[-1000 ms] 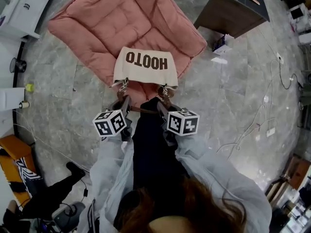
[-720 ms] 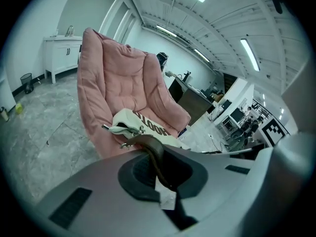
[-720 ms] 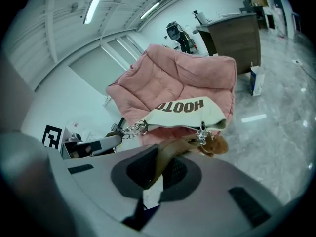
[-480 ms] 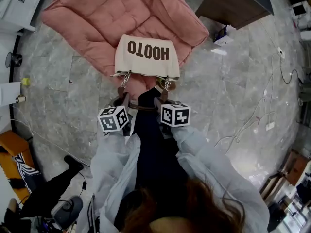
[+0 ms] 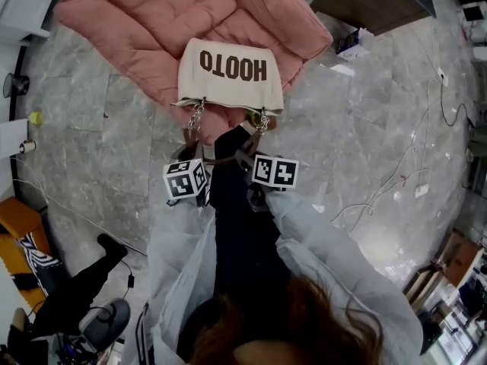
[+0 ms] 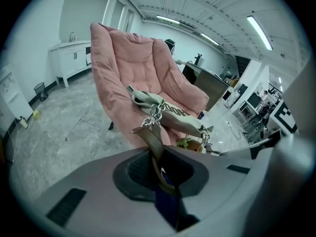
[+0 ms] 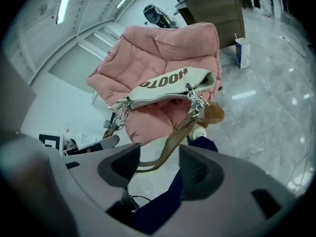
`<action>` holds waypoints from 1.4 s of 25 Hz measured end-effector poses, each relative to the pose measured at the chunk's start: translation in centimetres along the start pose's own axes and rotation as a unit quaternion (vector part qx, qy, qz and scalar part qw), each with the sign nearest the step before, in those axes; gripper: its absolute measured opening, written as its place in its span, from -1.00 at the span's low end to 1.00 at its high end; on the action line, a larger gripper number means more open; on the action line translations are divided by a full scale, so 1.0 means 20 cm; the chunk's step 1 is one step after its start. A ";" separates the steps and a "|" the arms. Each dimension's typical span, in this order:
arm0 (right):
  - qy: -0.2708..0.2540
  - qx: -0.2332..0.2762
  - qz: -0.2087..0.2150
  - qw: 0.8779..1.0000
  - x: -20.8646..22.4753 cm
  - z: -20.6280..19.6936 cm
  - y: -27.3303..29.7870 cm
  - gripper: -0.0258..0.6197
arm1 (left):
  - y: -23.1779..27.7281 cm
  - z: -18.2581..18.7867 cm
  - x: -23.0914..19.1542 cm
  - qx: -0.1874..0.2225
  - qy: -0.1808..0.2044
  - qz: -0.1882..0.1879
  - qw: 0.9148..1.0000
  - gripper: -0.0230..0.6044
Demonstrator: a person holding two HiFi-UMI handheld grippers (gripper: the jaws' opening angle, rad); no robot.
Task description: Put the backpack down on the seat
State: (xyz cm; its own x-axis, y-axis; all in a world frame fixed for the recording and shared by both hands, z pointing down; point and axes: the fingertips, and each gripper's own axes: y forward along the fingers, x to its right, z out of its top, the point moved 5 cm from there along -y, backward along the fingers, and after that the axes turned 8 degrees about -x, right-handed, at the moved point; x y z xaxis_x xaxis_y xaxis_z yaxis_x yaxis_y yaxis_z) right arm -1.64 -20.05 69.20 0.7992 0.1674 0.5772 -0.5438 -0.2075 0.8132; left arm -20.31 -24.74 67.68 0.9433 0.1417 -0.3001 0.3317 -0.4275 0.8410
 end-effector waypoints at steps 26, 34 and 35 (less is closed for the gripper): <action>-0.147 0.175 0.006 0.973 -0.16 0.25 -0.56 0.24 | -0.44 0.27 0.19 0.101 0.001 -0.025 0.995 -0.45; -0.185 0.276 -0.019 0.943 -0.20 0.33 -0.89 -0.44 | -0.62 0.41 0.34 0.179 0.035 -0.052 0.982 -0.80; -0.188 0.290 -0.023 0.938 -0.21 0.35 -0.93 -0.61 | -0.65 0.43 0.37 0.189 0.039 -0.059 0.979 -0.82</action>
State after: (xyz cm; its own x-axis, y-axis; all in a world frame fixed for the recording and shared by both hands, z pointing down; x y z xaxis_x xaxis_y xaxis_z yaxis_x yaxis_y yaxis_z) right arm 6.93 -23.63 51.18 0.9111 -0.1402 0.3876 -0.3638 -0.7158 0.5961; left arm -17.74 -25.86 50.69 0.9012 0.2723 -0.3371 0.4256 -0.7023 0.5707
